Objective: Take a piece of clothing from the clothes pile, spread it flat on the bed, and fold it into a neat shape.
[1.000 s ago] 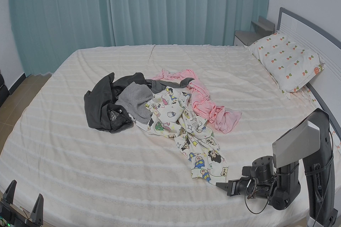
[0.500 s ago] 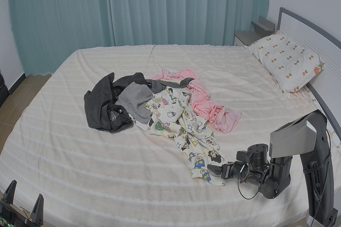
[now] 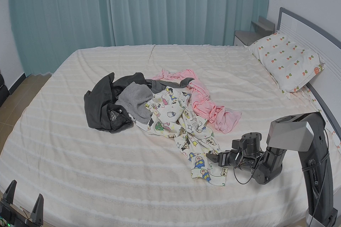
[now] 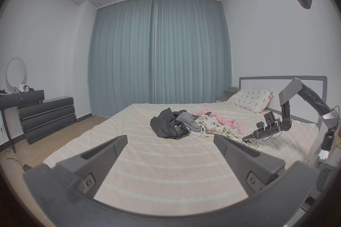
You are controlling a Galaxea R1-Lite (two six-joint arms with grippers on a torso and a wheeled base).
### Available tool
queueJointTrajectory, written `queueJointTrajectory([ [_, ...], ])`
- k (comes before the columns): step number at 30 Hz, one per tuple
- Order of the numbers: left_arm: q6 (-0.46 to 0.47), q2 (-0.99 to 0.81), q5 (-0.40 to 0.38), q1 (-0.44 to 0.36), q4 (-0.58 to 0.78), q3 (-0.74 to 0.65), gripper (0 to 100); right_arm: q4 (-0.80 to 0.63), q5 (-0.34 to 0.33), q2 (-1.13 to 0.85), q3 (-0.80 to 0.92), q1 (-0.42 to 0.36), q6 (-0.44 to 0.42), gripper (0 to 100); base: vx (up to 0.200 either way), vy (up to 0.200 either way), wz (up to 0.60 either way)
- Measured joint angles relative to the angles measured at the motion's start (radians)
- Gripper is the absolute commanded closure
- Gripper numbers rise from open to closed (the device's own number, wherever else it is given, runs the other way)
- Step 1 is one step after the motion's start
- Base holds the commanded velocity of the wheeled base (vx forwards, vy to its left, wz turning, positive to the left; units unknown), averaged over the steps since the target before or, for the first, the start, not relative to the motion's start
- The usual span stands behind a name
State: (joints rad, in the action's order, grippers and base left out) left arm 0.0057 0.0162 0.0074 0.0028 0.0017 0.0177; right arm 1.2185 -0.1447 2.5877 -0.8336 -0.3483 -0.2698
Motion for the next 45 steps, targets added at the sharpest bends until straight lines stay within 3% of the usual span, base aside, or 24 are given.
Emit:
queueJointTrajectory([
  [3,0.000,0.000,0.000,0.000,0.000,0.000,0,-0.064,-0.014,0.003,-0.036,-0.005,0.001,0,0.000,0.000,0.00],
  [4,0.000,0.000,0.000,0.000,0.000,0.000,0,-0.095,-0.023,0.003,-0.049,-0.008,0.001,100,0.000,0.000,0.00],
  [8,0.000,0.000,0.000,0.000,0.000,0.000,0,-0.197,-0.069,0.003,-0.117,-0.017,0.000,100,0.000,0.000,0.00],
  [12,0.000,0.000,0.000,0.000,0.000,0.000,0,-0.196,-0.084,0.002,-0.144,-0.021,-0.004,100,0.000,0.000,0.00],
  [18,0.000,0.000,0.000,0.000,0.000,0.000,0,-0.032,-0.123,0.001,-0.102,-0.018,-0.030,100,0.000,0.000,0.00],
  [26,0.001,0.000,0.000,0.000,0.000,0.000,0,0.320,-0.200,-0.026,0.051,-0.031,-0.130,100,0.000,0.000,0.00],
  [34,0.002,0.000,-0.002,0.000,0.000,0.000,0,0.334,-0.269,-0.230,0.213,-0.051,-0.271,100,0.000,0.000,0.00],
  [45,0.000,0.000,-0.016,-0.001,-0.006,0.006,0,0.335,-0.305,-0.565,0.323,-0.134,-0.333,100,0.000,0.000,0.00],
])
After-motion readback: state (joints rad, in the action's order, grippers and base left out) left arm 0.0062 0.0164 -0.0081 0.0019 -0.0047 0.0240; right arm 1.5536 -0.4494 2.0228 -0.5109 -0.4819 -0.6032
